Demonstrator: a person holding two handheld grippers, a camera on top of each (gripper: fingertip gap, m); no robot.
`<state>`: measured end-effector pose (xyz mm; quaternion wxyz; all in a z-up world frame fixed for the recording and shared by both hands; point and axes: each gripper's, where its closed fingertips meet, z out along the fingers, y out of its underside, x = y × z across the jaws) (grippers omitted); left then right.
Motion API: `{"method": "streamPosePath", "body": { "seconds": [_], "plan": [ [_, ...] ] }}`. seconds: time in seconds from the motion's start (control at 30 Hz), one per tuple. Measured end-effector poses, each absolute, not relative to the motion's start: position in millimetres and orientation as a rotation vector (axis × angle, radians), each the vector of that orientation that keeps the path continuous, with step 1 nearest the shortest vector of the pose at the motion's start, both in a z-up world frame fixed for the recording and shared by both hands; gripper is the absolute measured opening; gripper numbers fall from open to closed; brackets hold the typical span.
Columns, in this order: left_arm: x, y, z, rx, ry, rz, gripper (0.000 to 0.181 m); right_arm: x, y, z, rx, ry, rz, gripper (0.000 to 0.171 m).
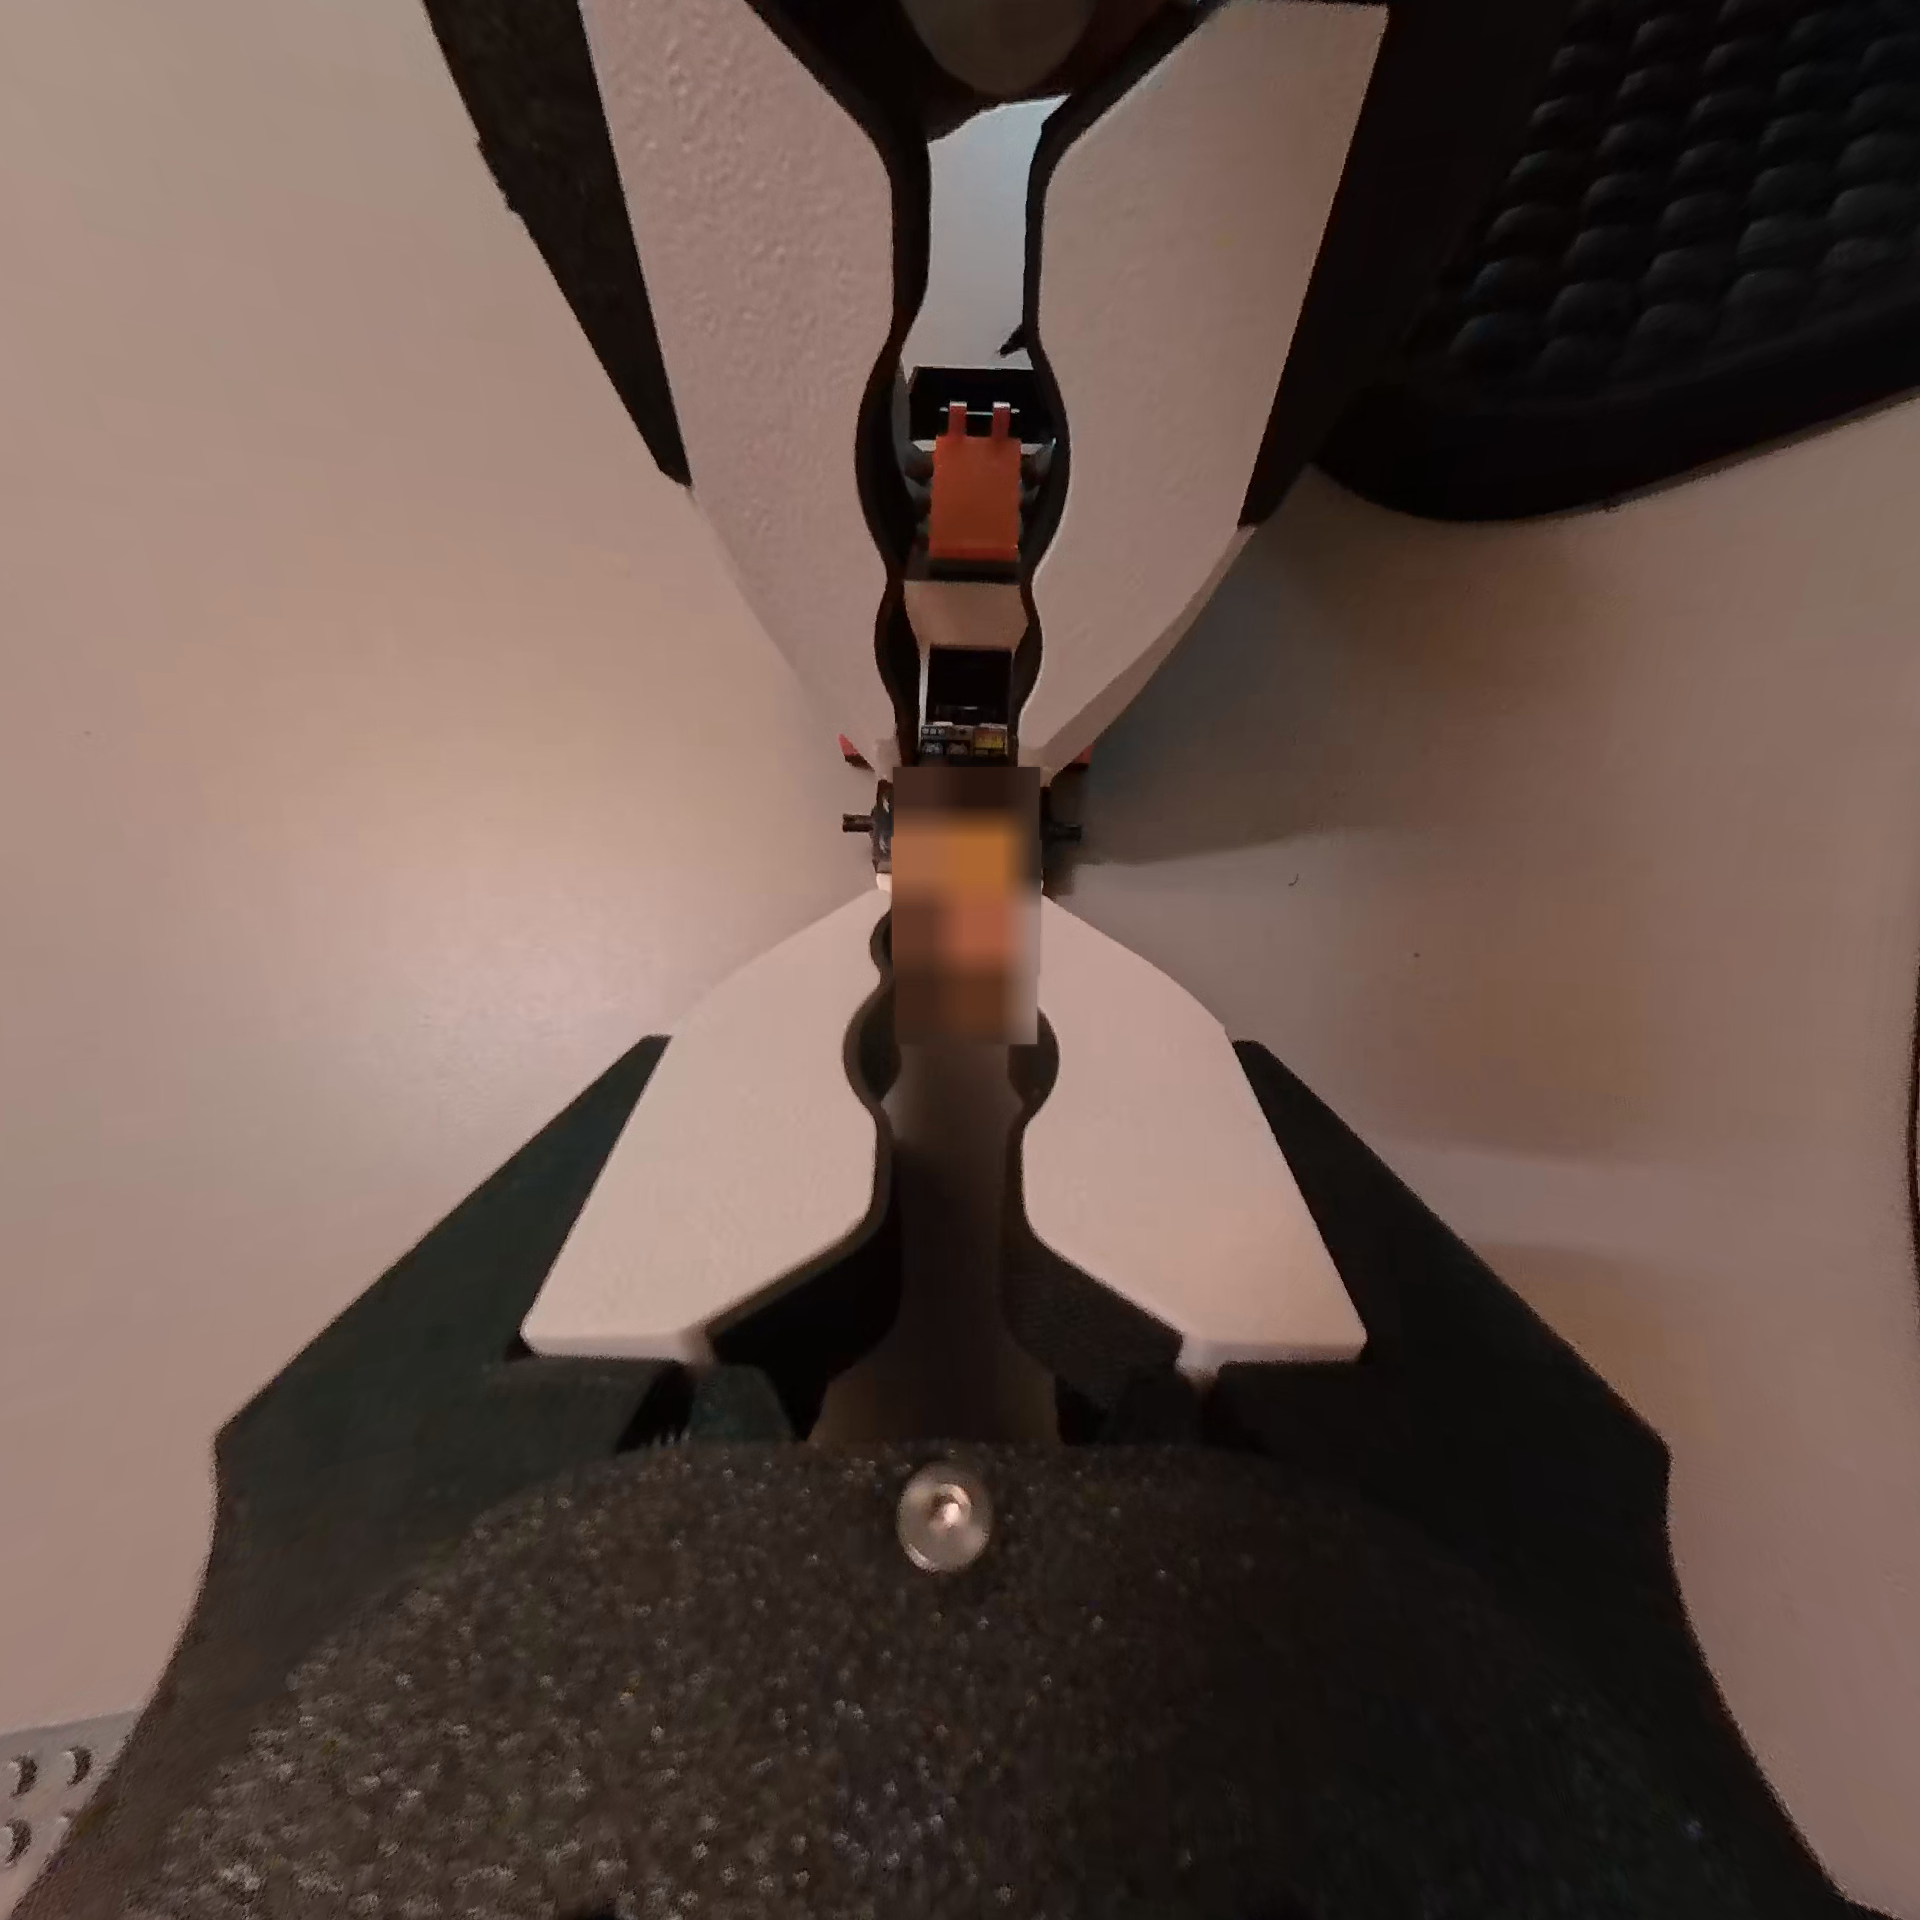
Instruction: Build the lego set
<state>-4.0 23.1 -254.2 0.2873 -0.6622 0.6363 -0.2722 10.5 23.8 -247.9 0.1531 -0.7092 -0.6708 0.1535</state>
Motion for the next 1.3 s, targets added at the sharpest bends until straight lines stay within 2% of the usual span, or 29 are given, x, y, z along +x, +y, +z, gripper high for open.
{"method": "streamPosePath", "body": {
  "seconds": [0.57, 0.87, 1.0, 1.1, 1.23, 1.3],
  "plan": [
    [-4, 22, -255, -1.762, 1.704, -0.721, 0.016, 13, 24, -233, -1.97, -1.845, 0.525, 0.025],
    [-5, 23, -255, -1.75, 1.717, -0.725, 0.016, 53, 19, -244, -1.926, -1.753, 0.568, 0.058],
    [-5, 23, -255, -1.74, 1.727, -0.716, 0.016, 43, 19, -256, -1.898, -1.749, 0.574, 0.064],
    [-4, 24, -253, -1.727, 1.733, -0.701, 0.016, 35, 21, -262, -1.888, -1.775, 0.61, 0.064],
    [-5, 23, -251, -1.718, 1.733, -0.694, 0.016, 30, 22, -262, -1.857, -1.824, 0.657, 0.053],
    [-5, 23, -250, -1.724, 1.725, -0.712, 0.016, 30, 22, -261, -1.847, -1.843, 0.672, 0.052]
  ]
}}
